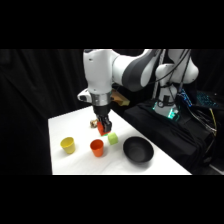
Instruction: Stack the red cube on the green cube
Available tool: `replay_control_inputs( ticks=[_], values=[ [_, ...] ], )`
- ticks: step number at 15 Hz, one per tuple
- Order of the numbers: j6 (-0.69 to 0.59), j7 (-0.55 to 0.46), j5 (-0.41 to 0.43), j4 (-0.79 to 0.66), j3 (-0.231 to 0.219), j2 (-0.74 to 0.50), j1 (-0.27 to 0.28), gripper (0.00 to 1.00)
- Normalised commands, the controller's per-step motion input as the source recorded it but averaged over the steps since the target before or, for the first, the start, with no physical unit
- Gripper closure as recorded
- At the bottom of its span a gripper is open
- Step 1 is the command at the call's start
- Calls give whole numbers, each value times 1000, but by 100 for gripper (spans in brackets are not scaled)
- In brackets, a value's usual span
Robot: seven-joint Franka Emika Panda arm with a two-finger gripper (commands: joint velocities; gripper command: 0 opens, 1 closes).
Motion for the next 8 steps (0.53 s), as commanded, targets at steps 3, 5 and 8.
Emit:
replay_control_inputs(
  ticks=[3, 5, 8],
  values=[
    [132, -175, 127, -251, -54, -222, -213, 74],
    [191, -169, 146, -265, -58, -196, -174, 74],
    [241, -190, 171, -276, -53, -180, -145, 74]
  ],
)
